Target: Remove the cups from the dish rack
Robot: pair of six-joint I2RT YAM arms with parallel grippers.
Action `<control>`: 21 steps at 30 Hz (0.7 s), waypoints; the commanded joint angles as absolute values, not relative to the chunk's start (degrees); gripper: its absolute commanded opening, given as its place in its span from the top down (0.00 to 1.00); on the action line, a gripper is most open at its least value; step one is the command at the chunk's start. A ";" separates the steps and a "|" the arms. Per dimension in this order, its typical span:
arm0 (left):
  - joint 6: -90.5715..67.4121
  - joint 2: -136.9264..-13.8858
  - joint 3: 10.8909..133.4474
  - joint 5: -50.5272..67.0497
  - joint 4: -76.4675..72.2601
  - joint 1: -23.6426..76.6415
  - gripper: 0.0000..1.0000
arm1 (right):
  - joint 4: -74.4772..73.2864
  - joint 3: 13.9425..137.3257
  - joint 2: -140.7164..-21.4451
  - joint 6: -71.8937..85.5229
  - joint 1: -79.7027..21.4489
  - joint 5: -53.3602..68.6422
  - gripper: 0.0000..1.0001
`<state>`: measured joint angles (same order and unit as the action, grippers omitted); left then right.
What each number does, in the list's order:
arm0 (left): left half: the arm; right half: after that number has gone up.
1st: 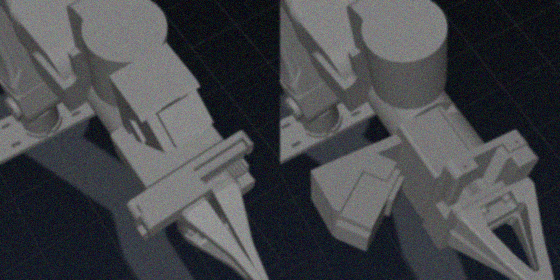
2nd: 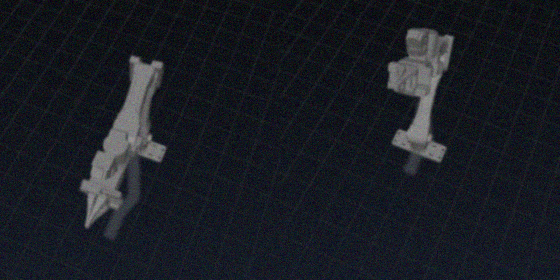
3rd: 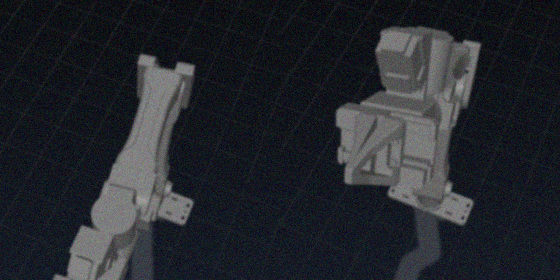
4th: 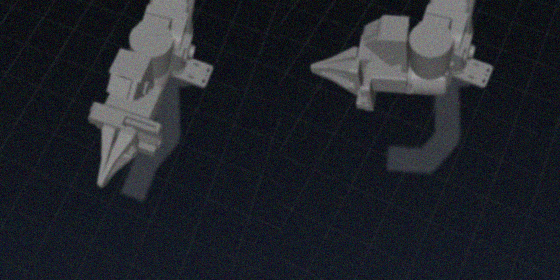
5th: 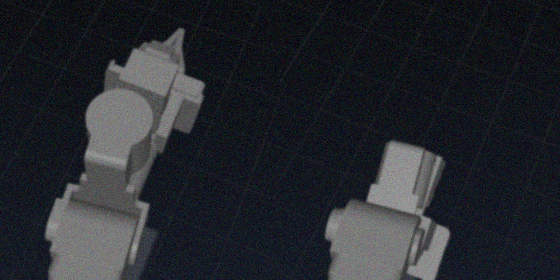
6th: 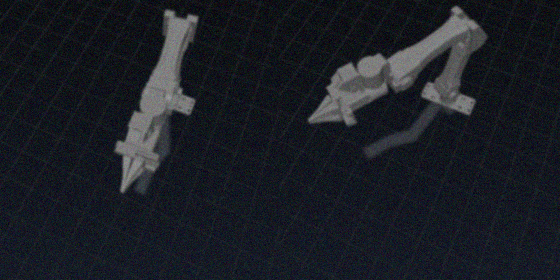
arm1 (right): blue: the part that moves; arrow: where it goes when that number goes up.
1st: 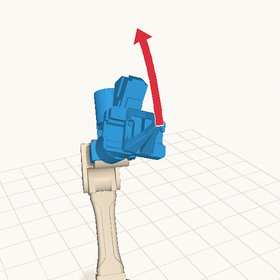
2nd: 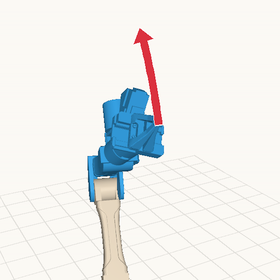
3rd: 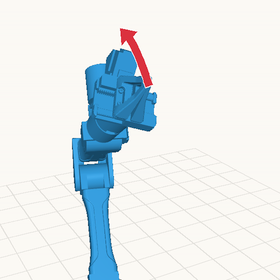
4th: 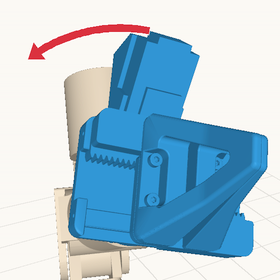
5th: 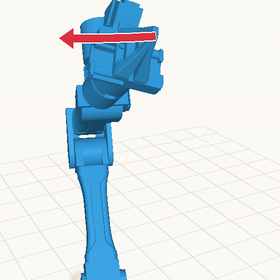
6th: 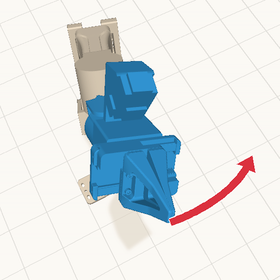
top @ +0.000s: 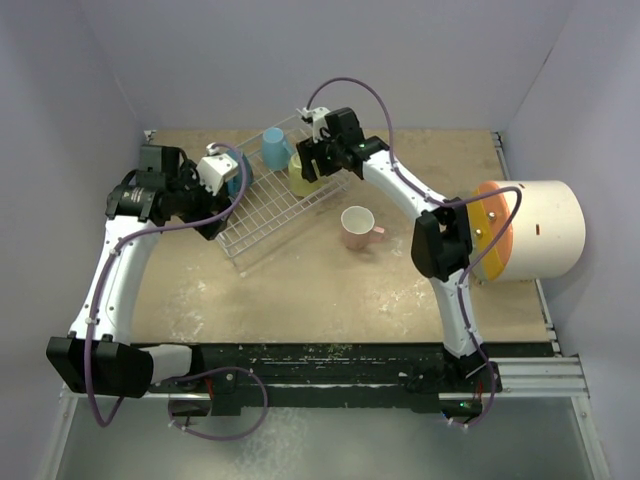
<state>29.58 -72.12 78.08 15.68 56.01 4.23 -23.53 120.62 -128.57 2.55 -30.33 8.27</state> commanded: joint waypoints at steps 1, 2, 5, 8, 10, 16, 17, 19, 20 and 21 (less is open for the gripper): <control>29.93 -71.19 79.80 18.60 54.84 3.78 0.01 | -22.90 120.99 -127.98 0.48 -29.36 10.09 0.26; 29.87 -71.21 79.75 18.62 54.84 3.75 0.01 | -22.97 121.19 -128.43 0.08 -29.36 10.51 0.26; 30.21 -71.29 80.03 18.62 54.91 3.69 0.01 | -26.19 125.09 -131.25 -1.07 -29.38 10.19 0.26; 30.28 -71.38 80.50 18.73 55.13 3.69 0.01 | -26.86 126.56 -132.81 -1.81 -29.39 9.85 0.27; 30.11 -71.65 80.96 19.08 55.23 3.69 0.01 | -26.83 126.56 -133.57 -1.95 -29.42 11.51 0.28; 29.56 -72.64 81.80 19.86 55.12 3.69 0.01 | -25.00 124.43 -133.23 -1.41 -29.51 15.61 0.33; 29.47 -72.74 81.83 19.71 55.07 3.69 0.01 | -24.38 123.80 -132.79 -1.10 -29.65 15.87 0.34; 29.36 -72.79 81.95 19.85 54.90 3.69 0.01 | -22.79 121.56 -131.67 -0.38 -30.15 16.28 0.36; 29.35 -72.81 81.94 19.84 54.85 3.69 0.01 | -21.91 120.75 -130.99 0.17 -30.22 16.22 0.37; 29.31 -72.77 81.90 19.86 54.86 3.69 0.01 | -21.14 120.12 -130.52 0.56 -30.43 16.13 0.39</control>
